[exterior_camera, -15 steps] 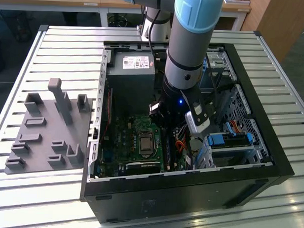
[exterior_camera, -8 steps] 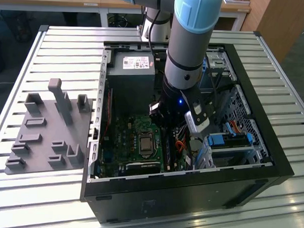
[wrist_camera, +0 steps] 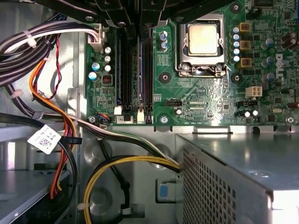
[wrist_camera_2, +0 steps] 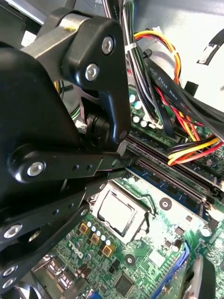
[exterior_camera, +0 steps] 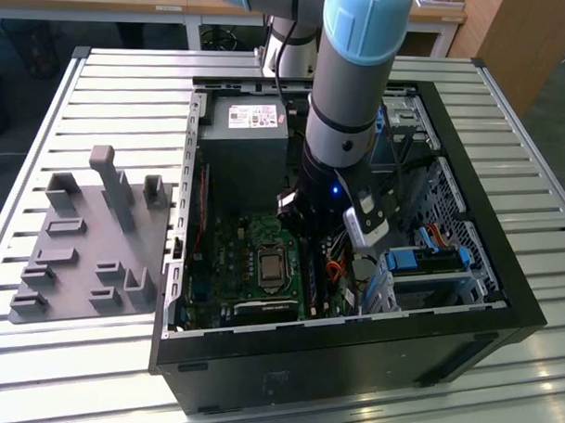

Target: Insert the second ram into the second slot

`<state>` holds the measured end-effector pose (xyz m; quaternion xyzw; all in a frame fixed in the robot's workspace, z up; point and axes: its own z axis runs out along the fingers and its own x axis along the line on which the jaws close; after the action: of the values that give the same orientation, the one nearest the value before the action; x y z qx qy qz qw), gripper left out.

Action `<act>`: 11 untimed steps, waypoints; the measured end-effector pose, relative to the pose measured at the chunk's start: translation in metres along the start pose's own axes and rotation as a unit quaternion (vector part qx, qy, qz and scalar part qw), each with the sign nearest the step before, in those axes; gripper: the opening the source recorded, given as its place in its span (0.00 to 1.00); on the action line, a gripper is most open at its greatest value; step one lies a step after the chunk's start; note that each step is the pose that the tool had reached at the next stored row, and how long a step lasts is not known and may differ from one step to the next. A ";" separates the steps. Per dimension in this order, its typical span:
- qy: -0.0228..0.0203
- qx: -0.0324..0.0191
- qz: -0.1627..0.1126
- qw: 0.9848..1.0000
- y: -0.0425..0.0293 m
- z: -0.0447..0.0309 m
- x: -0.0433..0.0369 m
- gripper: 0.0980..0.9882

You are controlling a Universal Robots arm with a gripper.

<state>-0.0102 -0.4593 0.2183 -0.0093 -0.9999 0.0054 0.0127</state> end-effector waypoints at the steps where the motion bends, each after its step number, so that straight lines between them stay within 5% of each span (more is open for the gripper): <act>1: 0.000 0.000 0.000 1.000 0.0001 0.0004 0.0000 0.04; 11: 0.000 0.000 0.000 1.000 0.0021 0.0013 0.0003 0.04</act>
<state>-0.0104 -0.4572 0.2170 -0.0095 -0.9999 0.0055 0.0127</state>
